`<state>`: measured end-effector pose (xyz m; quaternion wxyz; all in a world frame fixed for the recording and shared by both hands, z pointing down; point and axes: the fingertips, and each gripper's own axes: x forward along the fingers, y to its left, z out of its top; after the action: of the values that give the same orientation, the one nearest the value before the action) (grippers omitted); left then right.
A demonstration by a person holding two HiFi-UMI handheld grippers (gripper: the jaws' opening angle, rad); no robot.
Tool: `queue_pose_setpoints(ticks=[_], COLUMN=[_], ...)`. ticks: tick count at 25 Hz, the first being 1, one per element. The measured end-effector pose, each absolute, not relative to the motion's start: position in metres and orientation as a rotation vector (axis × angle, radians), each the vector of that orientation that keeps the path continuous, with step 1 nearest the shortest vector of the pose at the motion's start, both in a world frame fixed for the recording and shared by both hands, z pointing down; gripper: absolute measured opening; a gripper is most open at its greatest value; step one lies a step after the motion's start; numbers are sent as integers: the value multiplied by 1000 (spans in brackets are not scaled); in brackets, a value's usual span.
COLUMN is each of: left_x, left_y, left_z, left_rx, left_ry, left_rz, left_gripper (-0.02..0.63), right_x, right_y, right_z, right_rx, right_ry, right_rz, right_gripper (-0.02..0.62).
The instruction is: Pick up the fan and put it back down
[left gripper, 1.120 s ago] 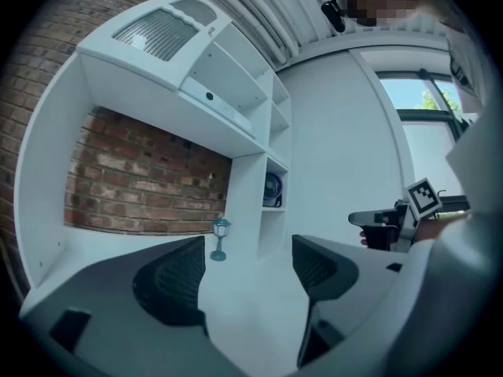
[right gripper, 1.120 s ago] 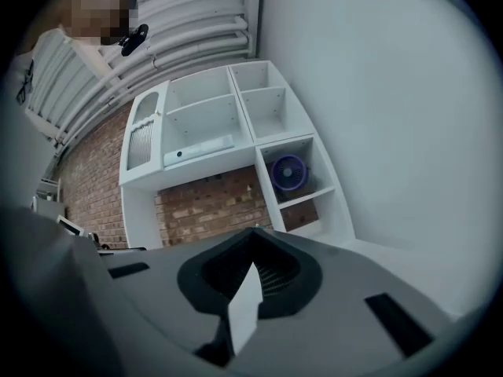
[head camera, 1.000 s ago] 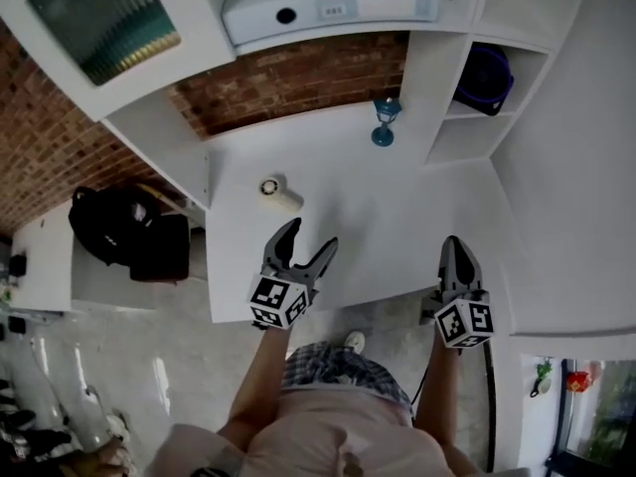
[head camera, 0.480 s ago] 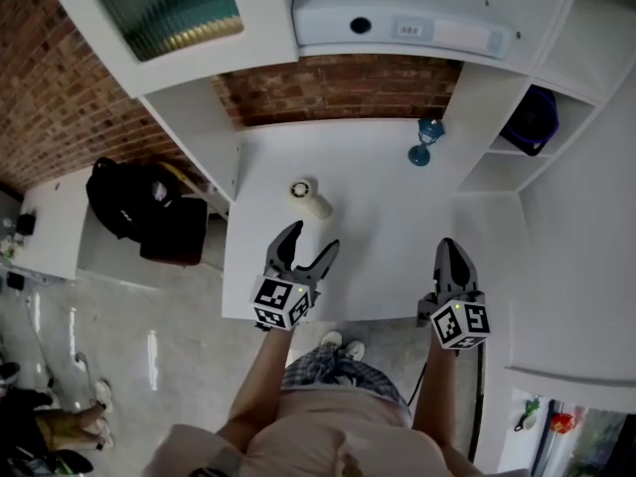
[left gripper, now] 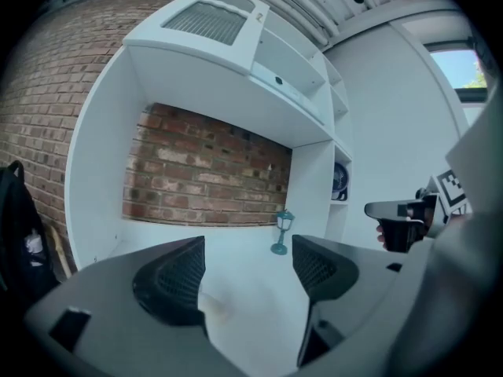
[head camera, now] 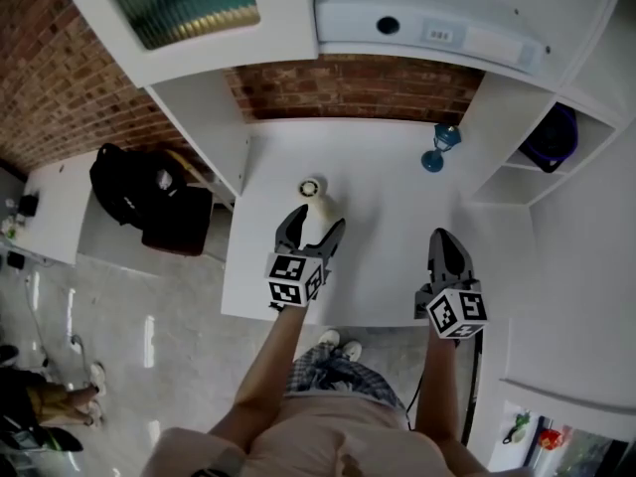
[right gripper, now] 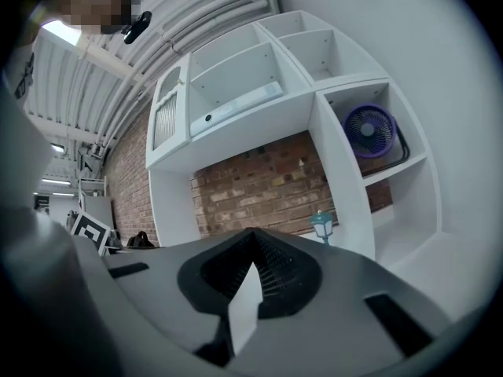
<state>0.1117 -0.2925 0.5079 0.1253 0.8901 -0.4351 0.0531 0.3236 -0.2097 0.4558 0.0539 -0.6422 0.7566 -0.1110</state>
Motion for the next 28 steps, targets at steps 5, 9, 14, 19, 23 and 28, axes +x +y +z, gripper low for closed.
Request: queue_pose_setpoints(ticks=[5,9,14,19,23,28], left_x=[114,110,106,106,112,115], left_y=[-325,-346,-369,-384,-391,-394], left_z=[527,548,589,643,676,697], left_rx=[2512,2417,2277,2117,2014,1934], left_ry=[-1346,-1403,-1446,-1469,-1458,-1496], left_rz=[213,230,292,377,416,506], left_gripper=[336,336,336,336,336,336], right_x=[298,274,249,234,231,228], right_y=[-264,-310,-359,-380,-384,-386], right_z=[454,457,483,522,546,559], right_rx=[-1853,-1788,-1754,-1756,-1770,-1773], right_ry=[2421,2522,2659,2762,2774,2796], right_rz=[-318,-302,-310,-368,-433,-442], right_gripper=[15,15,15,15,15,15])
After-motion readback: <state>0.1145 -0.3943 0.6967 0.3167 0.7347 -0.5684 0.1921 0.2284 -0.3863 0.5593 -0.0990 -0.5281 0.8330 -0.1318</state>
